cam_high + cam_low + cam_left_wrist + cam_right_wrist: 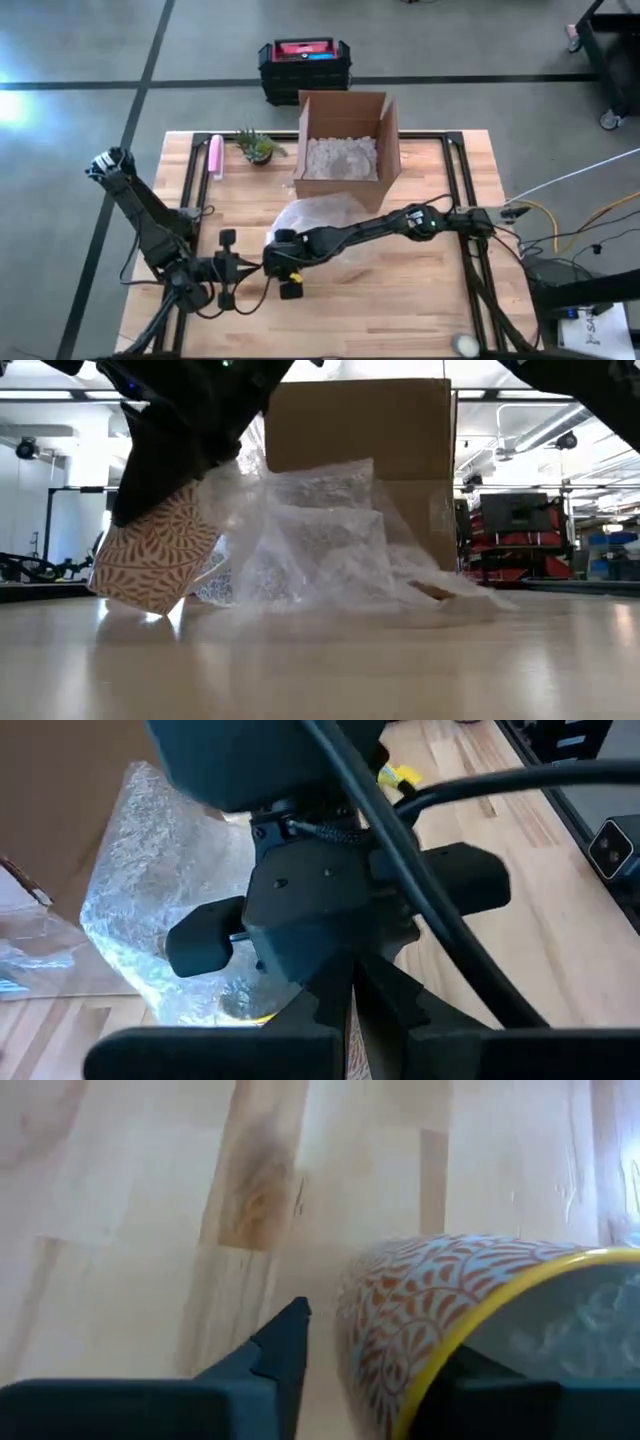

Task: Wrap mug
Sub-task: Move the orange mug to the center of the table, then wrap the orange mug with bubble wrap

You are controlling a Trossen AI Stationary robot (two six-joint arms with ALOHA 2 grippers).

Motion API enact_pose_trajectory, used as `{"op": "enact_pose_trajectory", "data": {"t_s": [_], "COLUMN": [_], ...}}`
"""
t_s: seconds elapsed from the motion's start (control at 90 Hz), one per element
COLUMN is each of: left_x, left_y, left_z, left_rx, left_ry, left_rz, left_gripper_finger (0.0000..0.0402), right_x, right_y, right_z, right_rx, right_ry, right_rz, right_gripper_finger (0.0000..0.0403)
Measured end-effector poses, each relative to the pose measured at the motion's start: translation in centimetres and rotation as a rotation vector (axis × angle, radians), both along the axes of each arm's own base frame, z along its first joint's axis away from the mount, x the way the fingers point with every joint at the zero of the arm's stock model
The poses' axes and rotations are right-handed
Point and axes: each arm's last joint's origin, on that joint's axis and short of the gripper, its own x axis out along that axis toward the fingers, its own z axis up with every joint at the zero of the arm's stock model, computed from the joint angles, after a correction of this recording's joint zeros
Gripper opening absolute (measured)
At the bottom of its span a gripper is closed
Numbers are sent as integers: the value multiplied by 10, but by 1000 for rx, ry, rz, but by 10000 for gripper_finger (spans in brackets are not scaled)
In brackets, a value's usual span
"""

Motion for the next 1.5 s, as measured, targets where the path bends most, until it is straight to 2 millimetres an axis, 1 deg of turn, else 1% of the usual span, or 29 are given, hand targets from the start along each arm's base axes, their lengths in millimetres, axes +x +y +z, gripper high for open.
{"op": "enact_pose_trajectory", "data": {"t_s": [0.111,0.222,0.356,0.444,0.522,0.556,0.633,0.678,0.767,0.956,1.067,1.178,1.244,1.344,1.4,1.5], "left_x": [0,0,0,0,0,0,0,0,0,0,0,1,2,2,2,2], "left_y": [0,0,0,0,-1,-1,-1,-1,-1,-1,-1,-2,-3,-3,-3,-3], "left_z": [0,0,0,0,0,0,0,0,0,0,0,1,2,3,3,3], "left_rx": [0,0,0,-1,-11,-12,-12,-12,-12,-19,-28,-41,-48,-51,-51,-51], "left_ry": [0,0,0,2,15,16,16,16,16,13,8,-4,-12,-14,-14,-14], "left_rz": [0,0,0,-2,-17,-18,-18,-18,-18,-16,-15,-16,-17,-17,-17,-18], "left_gripper_finger": [0,0,0,0,0,0,0,0,0,0,0,0,0,0,0,0], "right_x": [1,1,-1,-5,-12,-16,-31,-39,-57,-89,-100,-110,-119,-129,-133,-137], "right_y": [-1,-1,-3,-6,-8,-9,-8,-5,9,48,69,82,82,75,68,48], "right_z": [2,3,17,26,36,44,60,70,76,73,64,49,41,33,30,25], "right_rx": [9,3,7,3,-2,3,23,39,43,-6,-86,-215,-295,-388,-415,-435], "right_ry": [-15,-17,-42,-26,15,19,94,132,232,424,434,439,479,515,519,497], "right_rz": [8,19,15,13,8,-1,-5,-4,2,11,-15,-71,-103,-152,-176,-243], "right_gripper_finger": [167,193,211,221,227,230,234,236,238,227,215,204,200,195,193,189]}}
